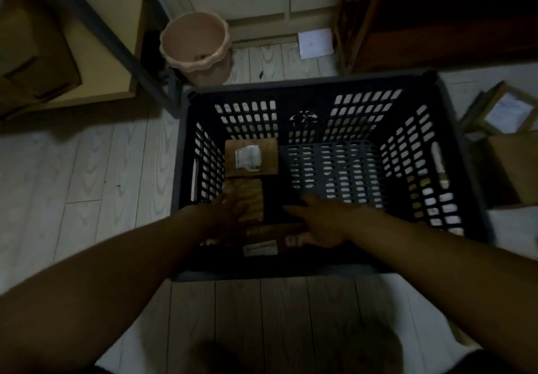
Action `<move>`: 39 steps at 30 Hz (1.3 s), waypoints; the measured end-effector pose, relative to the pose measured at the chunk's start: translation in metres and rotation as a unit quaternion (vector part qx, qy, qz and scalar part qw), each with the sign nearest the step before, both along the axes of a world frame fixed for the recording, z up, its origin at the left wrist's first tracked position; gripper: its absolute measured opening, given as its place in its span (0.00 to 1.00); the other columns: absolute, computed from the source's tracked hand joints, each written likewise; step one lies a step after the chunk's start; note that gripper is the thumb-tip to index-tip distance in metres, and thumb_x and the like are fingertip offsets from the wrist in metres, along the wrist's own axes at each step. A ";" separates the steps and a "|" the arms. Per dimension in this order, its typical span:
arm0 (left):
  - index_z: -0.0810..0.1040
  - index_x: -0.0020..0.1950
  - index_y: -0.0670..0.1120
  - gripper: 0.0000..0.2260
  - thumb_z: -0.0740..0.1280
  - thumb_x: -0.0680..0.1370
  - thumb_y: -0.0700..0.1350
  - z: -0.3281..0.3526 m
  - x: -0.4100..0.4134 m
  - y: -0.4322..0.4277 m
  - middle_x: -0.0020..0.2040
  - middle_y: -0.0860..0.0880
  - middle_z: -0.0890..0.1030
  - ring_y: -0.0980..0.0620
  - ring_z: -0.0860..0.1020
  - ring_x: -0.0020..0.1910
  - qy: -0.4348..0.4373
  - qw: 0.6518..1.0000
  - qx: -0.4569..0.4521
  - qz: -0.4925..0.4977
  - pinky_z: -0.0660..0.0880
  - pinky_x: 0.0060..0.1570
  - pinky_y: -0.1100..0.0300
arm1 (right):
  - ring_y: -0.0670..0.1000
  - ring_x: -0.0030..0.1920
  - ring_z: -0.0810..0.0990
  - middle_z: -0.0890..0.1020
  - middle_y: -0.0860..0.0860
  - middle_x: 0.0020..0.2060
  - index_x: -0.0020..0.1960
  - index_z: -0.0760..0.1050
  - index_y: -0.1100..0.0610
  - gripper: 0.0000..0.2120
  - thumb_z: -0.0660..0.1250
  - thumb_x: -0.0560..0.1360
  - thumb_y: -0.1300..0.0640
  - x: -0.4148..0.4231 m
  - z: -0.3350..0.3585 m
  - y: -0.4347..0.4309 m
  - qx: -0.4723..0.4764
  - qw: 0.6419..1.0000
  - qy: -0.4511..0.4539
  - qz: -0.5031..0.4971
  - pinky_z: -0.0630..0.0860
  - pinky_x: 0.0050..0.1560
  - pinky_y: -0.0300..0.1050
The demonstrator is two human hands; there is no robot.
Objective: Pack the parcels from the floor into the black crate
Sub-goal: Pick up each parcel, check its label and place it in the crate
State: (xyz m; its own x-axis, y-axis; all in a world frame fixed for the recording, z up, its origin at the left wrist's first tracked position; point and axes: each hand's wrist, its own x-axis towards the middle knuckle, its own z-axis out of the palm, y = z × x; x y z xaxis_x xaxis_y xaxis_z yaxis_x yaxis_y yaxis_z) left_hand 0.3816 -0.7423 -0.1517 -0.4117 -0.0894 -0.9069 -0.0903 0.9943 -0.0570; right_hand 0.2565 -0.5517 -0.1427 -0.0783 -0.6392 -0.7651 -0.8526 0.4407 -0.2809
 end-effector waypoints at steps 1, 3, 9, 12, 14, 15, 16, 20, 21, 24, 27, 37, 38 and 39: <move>0.40 0.77 0.50 0.36 0.55 0.78 0.62 0.022 -0.001 0.001 0.78 0.44 0.40 0.39 0.40 0.76 0.009 1.000 0.012 0.025 0.48 0.73 0.40 | 0.60 0.75 0.53 0.49 0.57 0.77 0.78 0.43 0.49 0.37 0.56 0.78 0.37 -0.002 0.016 0.005 -0.009 0.999 0.007 -0.037 0.54 0.74 0.54; 0.42 0.78 0.48 0.35 0.57 0.79 0.59 0.082 -0.004 0.004 0.78 0.45 0.45 0.42 0.46 0.76 0.062 0.992 0.031 0.109 0.48 0.74 0.49 | 0.59 0.75 0.55 0.52 0.56 0.77 0.78 0.47 0.49 0.37 0.56 0.77 0.35 -0.005 0.058 0.016 -0.028 0.994 0.012 -0.103 0.57 0.74 0.54; 0.64 0.72 0.44 0.26 0.64 0.77 0.53 0.295 0.004 0.042 0.69 0.41 0.68 0.41 0.66 0.68 0.192 0.909 0.112 0.353 0.63 0.66 0.54 | 0.56 0.69 0.63 0.63 0.56 0.71 0.76 0.56 0.49 0.33 0.61 0.76 0.38 -0.009 0.231 0.051 -0.076 0.964 -0.025 -0.254 0.62 0.71 0.50; 0.61 0.74 0.45 0.25 0.62 0.79 0.51 0.396 0.016 0.068 0.73 0.41 0.64 0.42 0.62 0.71 0.200 0.894 0.111 0.384 0.59 0.67 0.56 | 0.57 0.68 0.65 0.65 0.56 0.69 0.74 0.61 0.49 0.31 0.62 0.75 0.39 -0.008 0.322 0.070 -0.101 0.955 -0.009 -0.279 0.65 0.69 0.50; 0.57 0.76 0.47 0.25 0.60 0.81 0.49 0.455 0.022 0.086 0.75 0.41 0.59 0.44 0.59 0.73 0.233 0.887 0.109 0.382 0.57 0.67 0.59 | 0.57 0.67 0.66 0.66 0.56 0.68 0.73 0.63 0.50 0.29 0.60 0.76 0.39 -0.005 0.379 0.084 -0.114 0.960 0.015 -0.256 0.67 0.68 0.50; 0.56 0.76 0.48 0.25 0.59 0.81 0.49 0.483 0.025 0.095 0.76 0.42 0.58 0.44 0.58 0.73 0.251 0.884 0.110 0.378 0.56 0.67 0.59 | 0.57 0.67 0.66 0.66 0.56 0.68 0.72 0.63 0.51 0.29 0.60 0.76 0.39 -0.004 0.405 0.092 -0.119 0.963 0.031 -0.241 0.67 0.67 0.50; 0.56 0.76 0.48 0.25 0.59 0.81 0.49 0.504 0.028 0.103 0.76 0.43 0.58 0.44 0.57 0.74 0.267 0.883 0.106 0.371 0.56 0.68 0.59 | 0.57 0.67 0.65 0.66 0.57 0.68 0.73 0.62 0.51 0.29 0.60 0.76 0.40 -0.002 0.430 0.099 -0.121 0.966 0.047 -0.226 0.67 0.67 0.50; 0.57 0.76 0.47 0.25 0.60 0.80 0.49 0.569 0.036 0.133 0.76 0.44 0.57 0.45 0.56 0.75 0.321 0.886 0.084 0.326 0.53 0.71 0.55 | 0.59 0.67 0.65 0.65 0.57 0.68 0.73 0.61 0.52 0.30 0.60 0.76 0.41 0.004 0.513 0.130 -0.143 0.957 0.121 -0.222 0.66 0.65 0.49; 0.56 0.76 0.48 0.27 0.61 0.79 0.50 0.577 0.037 0.138 0.76 0.44 0.56 0.45 0.54 0.75 0.328 0.885 0.078 0.322 0.53 0.72 0.53 | 0.59 0.67 0.65 0.65 0.57 0.69 0.73 0.61 0.52 0.30 0.60 0.76 0.41 0.006 0.530 0.138 -0.153 0.951 0.135 -0.231 0.66 0.65 0.49; 0.49 0.78 0.49 0.35 0.63 0.77 0.57 0.601 0.039 0.156 0.78 0.45 0.48 0.44 0.47 0.77 0.342 0.888 0.071 0.301 0.49 0.73 0.48 | 0.59 0.71 0.62 0.62 0.58 0.72 0.74 0.58 0.53 0.30 0.59 0.77 0.40 0.021 0.574 0.173 -0.159 0.933 0.177 -0.271 0.64 0.67 0.51; 0.47 0.78 0.51 0.36 0.62 0.77 0.59 0.631 0.040 0.182 0.78 0.44 0.44 0.44 0.44 0.77 0.369 0.891 0.096 0.247 0.47 0.74 0.50 | 0.58 0.74 0.57 0.56 0.55 0.76 0.77 0.54 0.52 0.34 0.59 0.77 0.39 0.042 0.609 0.215 -0.156 0.908 0.214 -0.325 0.61 0.71 0.52; 0.47 0.77 0.54 0.36 0.63 0.76 0.58 0.715 0.036 0.326 0.78 0.48 0.42 0.46 0.42 0.77 0.462 0.847 0.201 0.172 0.47 0.75 0.49 | 0.56 0.76 0.53 0.52 0.53 0.77 0.77 0.52 0.49 0.36 0.61 0.76 0.38 0.081 0.687 0.377 -0.205 0.827 0.291 -0.435 0.59 0.74 0.52; 0.47 0.77 0.55 0.35 0.63 0.76 0.58 0.719 0.033 0.343 0.78 0.48 0.42 0.46 0.42 0.77 0.469 0.841 0.207 0.170 0.47 0.75 0.50 | 0.56 0.76 0.54 0.53 0.53 0.77 0.77 0.52 0.49 0.36 0.61 0.76 0.38 0.080 0.691 0.396 -0.207 0.820 0.294 -0.445 0.59 0.73 0.52; 0.48 0.77 0.55 0.35 0.64 0.76 0.58 0.722 0.030 0.362 0.78 0.49 0.42 0.47 0.41 0.77 0.475 0.836 0.216 0.171 0.47 0.75 0.50 | 0.56 0.76 0.55 0.53 0.53 0.77 0.77 0.52 0.49 0.36 0.61 0.76 0.38 0.080 0.694 0.415 -0.206 0.815 0.295 -0.454 0.59 0.73 0.52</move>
State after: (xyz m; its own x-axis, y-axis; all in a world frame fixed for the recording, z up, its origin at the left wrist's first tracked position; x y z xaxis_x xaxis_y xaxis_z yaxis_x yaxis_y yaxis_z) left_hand 0.4111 -0.3800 0.5702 -0.9818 -0.0972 -0.1630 -0.1732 0.8104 0.5596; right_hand 0.3363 -0.1365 0.5513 -0.9392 -0.3055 -0.1570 -0.2675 0.9373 -0.2236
